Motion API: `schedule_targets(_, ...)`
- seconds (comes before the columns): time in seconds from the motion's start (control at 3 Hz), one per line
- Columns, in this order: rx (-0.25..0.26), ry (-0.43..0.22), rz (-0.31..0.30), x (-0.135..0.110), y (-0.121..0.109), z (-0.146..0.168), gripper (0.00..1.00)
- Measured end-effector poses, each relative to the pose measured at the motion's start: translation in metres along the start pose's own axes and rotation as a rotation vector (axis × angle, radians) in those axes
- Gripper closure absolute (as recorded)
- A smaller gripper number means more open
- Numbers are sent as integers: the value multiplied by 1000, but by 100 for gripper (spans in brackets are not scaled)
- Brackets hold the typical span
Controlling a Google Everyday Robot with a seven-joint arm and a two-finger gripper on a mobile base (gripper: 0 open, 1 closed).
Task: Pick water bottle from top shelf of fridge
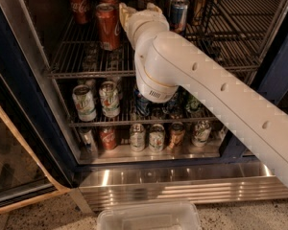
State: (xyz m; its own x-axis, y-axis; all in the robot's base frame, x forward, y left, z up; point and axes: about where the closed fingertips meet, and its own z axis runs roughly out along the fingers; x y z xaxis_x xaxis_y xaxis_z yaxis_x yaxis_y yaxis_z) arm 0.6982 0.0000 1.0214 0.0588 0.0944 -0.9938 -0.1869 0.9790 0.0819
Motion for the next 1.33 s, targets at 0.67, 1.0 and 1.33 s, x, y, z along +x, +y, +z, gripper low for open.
schedule_targets(0.67,23,27,-17,2,-13,21,45)
schedule_targets(1.0,41,50,-39,8,-19,31,41)
schedule_targets(1.33,38,67,-56,12,-18,39,41)
